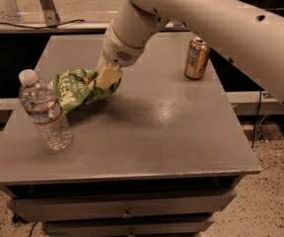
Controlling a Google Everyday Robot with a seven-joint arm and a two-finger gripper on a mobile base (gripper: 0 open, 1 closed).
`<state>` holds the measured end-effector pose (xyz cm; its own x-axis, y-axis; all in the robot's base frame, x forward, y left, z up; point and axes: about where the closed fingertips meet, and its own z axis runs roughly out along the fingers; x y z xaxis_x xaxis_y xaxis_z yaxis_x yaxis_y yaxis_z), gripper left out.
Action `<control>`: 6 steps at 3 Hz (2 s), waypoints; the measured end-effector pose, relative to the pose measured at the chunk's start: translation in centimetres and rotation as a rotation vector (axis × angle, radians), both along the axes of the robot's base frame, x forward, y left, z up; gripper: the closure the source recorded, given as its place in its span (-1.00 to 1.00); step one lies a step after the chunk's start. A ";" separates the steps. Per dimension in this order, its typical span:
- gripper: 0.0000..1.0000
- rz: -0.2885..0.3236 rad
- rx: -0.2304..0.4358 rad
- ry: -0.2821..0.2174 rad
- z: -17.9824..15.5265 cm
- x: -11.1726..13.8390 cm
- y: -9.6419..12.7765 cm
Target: Move green jalapeno chip bag near water bottle
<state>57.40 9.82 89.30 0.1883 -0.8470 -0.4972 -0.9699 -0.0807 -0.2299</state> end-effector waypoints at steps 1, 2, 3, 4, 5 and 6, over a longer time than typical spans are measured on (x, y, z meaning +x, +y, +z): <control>0.65 0.000 -0.014 0.011 -0.2 -0.4 0.5; 0.17 -0.004 -0.023 0.018 -0.4 -0.7 0.7; -0.28 -0.010 -0.027 0.022 -0.6 -0.9 0.8; -0.78 -0.013 -0.029 0.025 -0.7 -0.9 0.9; -1.00 -0.016 -0.031 0.028 -0.8 -1.1 0.7; -1.00 -0.022 -0.029 0.023 -0.5 -1.3 -0.3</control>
Offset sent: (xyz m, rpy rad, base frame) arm -0.0081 0.0077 -0.0062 -0.0307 0.0268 -0.0147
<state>56.10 9.48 88.80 0.1581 -0.8649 -0.4765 -0.9765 -0.0655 -0.2051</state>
